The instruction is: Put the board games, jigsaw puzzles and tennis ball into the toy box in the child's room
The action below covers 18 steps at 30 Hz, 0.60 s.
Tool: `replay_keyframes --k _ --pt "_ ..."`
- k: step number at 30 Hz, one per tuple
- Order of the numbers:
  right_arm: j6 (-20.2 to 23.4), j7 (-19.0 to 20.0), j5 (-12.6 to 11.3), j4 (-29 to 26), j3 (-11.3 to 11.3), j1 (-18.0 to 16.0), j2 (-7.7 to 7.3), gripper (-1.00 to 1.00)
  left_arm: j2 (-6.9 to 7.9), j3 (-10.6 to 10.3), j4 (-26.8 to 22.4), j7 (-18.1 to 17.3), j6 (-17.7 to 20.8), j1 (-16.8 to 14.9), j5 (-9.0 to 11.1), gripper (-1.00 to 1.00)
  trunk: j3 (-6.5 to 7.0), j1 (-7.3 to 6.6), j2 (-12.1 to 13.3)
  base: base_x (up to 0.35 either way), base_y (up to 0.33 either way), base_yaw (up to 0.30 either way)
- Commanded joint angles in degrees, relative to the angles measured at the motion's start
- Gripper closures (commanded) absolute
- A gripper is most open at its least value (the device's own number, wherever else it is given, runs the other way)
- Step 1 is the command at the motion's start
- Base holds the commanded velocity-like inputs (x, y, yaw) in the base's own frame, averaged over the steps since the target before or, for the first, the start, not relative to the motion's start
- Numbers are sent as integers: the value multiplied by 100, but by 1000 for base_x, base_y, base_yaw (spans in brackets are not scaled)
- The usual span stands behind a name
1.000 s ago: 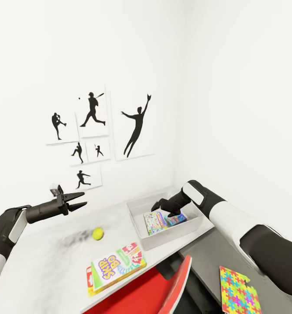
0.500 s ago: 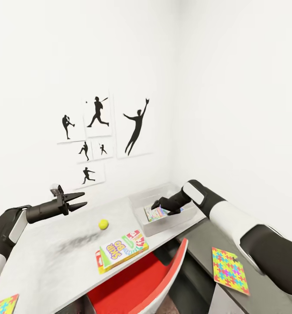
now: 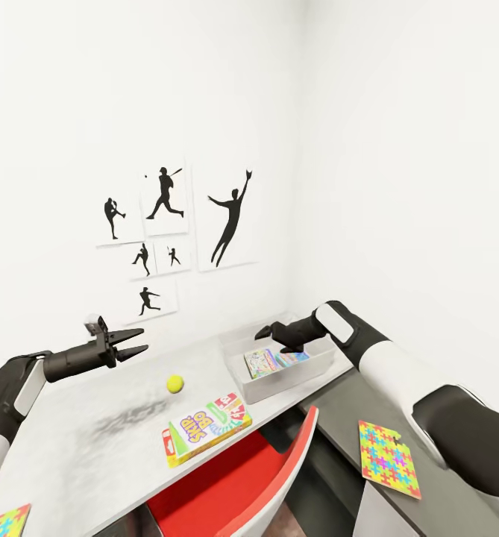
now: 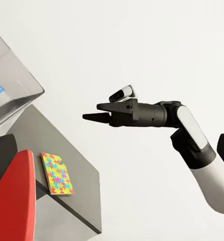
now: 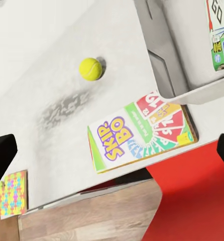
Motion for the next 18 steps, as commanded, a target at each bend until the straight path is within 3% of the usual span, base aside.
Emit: replay_keyframes --k 1,6,18 --pt "3 32 22 -4 20 -2 -4 -100 1 0 1 -7 49 -1 14 -100 -2 2 -3 -19 0 0" --pt "-6 32 28 -7 13 -1 -4 -100 7 0 2 -7 49 -1 12 -100 -2 2 -3 -125 51 0" --pt "-18 29 31 -1 11 -1 -4 -100 10 0 2 -7 49 -1 10 -100 6 2 -3 -253 154 -19"
